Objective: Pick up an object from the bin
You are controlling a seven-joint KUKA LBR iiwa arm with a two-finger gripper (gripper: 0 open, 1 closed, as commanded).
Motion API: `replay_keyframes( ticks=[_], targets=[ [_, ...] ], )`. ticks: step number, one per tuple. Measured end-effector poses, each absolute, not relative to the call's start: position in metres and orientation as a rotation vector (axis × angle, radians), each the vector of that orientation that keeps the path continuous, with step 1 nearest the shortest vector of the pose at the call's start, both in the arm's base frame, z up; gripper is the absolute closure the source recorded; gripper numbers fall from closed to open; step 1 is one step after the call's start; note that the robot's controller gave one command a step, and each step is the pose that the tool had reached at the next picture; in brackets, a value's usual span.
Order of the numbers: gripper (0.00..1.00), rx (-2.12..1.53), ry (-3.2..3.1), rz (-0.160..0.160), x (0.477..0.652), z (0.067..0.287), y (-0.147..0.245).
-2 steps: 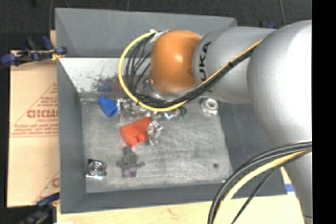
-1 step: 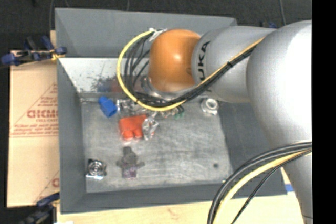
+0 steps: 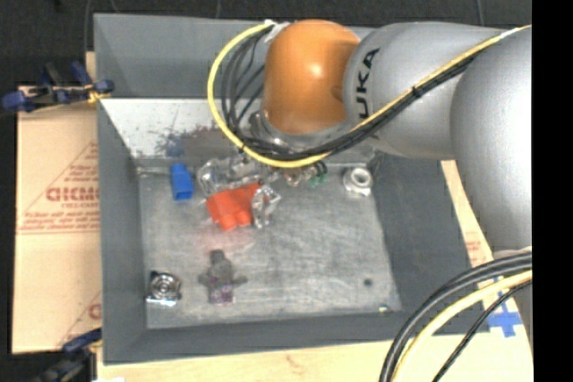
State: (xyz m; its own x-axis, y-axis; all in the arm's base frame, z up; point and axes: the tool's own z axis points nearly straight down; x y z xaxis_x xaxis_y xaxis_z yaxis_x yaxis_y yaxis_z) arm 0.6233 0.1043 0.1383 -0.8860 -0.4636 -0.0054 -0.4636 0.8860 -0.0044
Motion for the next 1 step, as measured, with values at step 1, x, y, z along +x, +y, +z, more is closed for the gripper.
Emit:
replay_keyframes(
  ticks=[1],
  targets=[
    [1.0, -0.737, 3.051, -0.004, 0.6241, 0.1761, 0.1022]
  ],
)
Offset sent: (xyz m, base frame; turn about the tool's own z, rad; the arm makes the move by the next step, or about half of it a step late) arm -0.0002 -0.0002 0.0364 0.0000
